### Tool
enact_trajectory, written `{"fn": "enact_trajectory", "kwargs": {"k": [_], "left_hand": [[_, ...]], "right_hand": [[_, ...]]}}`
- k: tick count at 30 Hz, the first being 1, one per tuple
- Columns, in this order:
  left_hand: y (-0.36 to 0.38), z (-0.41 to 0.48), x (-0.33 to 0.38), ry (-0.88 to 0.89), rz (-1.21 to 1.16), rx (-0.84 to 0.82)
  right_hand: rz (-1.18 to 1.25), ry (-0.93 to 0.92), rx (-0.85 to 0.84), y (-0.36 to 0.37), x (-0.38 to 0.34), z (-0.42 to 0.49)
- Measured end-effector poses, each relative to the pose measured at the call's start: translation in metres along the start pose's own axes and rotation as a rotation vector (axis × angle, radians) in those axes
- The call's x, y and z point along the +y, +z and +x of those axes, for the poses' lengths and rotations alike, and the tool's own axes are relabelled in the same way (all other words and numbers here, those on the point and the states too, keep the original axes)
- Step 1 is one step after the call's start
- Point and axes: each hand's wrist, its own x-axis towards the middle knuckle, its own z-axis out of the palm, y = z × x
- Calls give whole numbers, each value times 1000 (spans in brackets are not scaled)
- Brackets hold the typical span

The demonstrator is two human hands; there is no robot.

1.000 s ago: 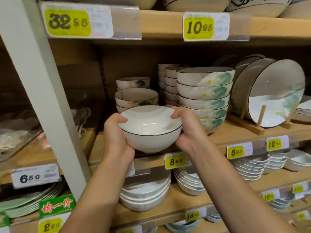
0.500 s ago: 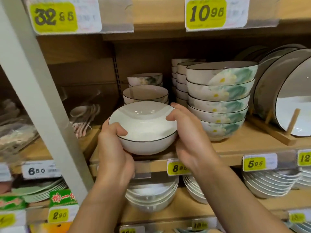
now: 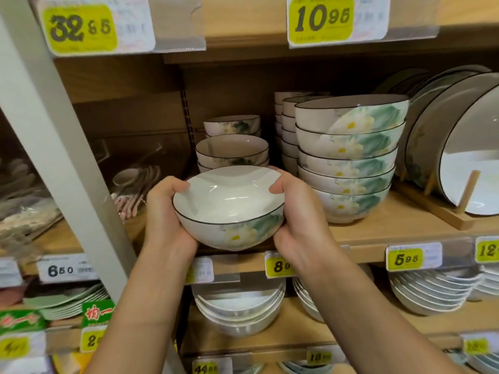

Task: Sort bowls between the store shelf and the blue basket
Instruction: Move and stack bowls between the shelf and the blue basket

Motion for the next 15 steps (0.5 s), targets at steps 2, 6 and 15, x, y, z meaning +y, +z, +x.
{"fn": "enact_trajectory", "kwargs": {"k": [2,6,15], "left_hand": [[0,-7,-10,165,-18,111],[2,-36,-44,263,112,153],[15,-20,-4,433,164,-59]], "right_hand": [[16,-49,3,1,3,-6],[14,-83,78,1,2,-15],[-247,-350,-30,22,-10,-21]]}}
